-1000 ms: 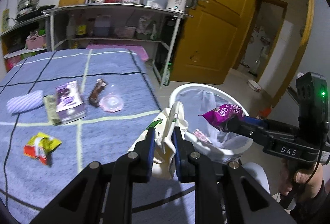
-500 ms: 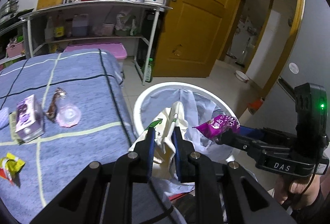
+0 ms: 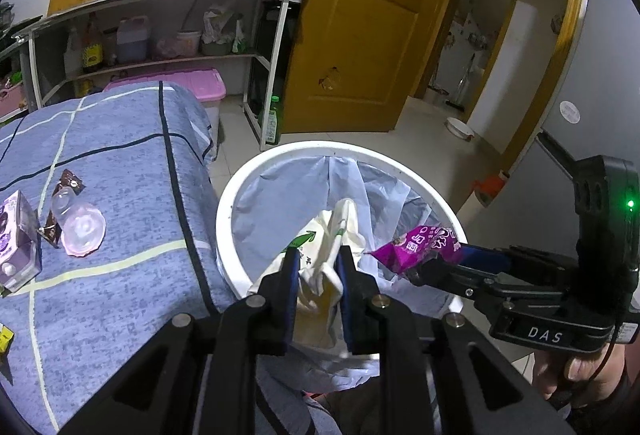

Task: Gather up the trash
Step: 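Carry the purple wrapper and paper bag over the bin and open both grippers, then move both tools back over the trash on the table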

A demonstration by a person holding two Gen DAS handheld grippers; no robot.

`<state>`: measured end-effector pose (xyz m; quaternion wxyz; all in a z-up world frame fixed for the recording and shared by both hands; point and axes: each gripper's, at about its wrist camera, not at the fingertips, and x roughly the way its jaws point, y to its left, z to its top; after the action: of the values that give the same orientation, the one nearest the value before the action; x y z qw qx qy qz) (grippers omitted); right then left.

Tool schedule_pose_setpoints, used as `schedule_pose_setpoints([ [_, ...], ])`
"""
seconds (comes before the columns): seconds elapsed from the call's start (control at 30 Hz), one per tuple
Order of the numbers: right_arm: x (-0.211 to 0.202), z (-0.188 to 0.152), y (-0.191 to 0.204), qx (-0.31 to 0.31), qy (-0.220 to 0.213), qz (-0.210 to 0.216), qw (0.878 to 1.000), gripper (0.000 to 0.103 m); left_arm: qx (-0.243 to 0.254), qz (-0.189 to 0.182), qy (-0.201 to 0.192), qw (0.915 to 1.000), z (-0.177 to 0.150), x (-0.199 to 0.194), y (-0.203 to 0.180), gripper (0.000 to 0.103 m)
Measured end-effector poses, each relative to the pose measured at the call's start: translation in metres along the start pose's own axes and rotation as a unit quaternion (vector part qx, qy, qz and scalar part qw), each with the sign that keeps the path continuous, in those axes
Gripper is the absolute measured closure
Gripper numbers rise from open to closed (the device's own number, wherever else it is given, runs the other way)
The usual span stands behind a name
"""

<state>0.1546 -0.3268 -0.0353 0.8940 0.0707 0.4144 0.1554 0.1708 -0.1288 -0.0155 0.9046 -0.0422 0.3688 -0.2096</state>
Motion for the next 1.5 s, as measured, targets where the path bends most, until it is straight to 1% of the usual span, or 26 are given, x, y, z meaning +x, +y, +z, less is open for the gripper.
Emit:
schedule_pose_setpoints([
  [0.13, 0.000, 0.000, -0.001, -0.002, -0.003, -0.004, 1.000, 0.053, 0.001, -0.001, 0.003, 1.0000, 0.001, 0.001, 0.000, 0.082],
  [0.17, 0.000, 0.001, -0.001, -0.002, -0.004, -0.004, 1.000, 0.053, 0.000, -0.002, 0.003, 1.0000, 0.001, 0.001, 0.000, 0.080],
  [0.2, 0.000, 0.001, 0.000, -0.003, -0.005, -0.005, 1.000, 0.052, -0.001, -0.002, 0.003, 1.0000, 0.001, 0.001, 0.000, 0.078],
  [0.27, -0.002, 0.001, 0.000, -0.004, -0.008, -0.006, 1.000, 0.051, -0.003, -0.005, 0.001, 1.0000, 0.001, 0.000, 0.001, 0.068],
  [0.33, -0.003, 0.001, 0.001, -0.006, -0.009, -0.007, 1.000, 0.051, -0.004, -0.007, -0.001, 1.0000, 0.002, -0.002, 0.001, 0.066],
  [0.6, -0.011, 0.002, 0.008, -0.013, -0.021, -0.003, 1.000, 0.051, -0.011, -0.010, -0.014, 0.9998, -0.001, -0.016, 0.003, 0.066],
  [0.7, -0.017, 0.000, 0.016, -0.023, -0.027, 0.014, 0.999, 0.051, -0.016, -0.004, -0.017, 0.9997, -0.005, -0.022, 0.006, 0.066],
  [0.97, -0.022, -0.005, 0.035, -0.038, -0.034, 0.034, 0.998, 0.051, -0.026, 0.012, -0.030, 0.9991, -0.018, -0.045, 0.016, 0.066],
  [1.5, -0.016, -0.011, 0.080, -0.064, -0.031, 0.080, 0.994, 0.051, -0.070, 0.075, -0.051, 0.9934, -0.048, -0.087, 0.058, 0.066],
])
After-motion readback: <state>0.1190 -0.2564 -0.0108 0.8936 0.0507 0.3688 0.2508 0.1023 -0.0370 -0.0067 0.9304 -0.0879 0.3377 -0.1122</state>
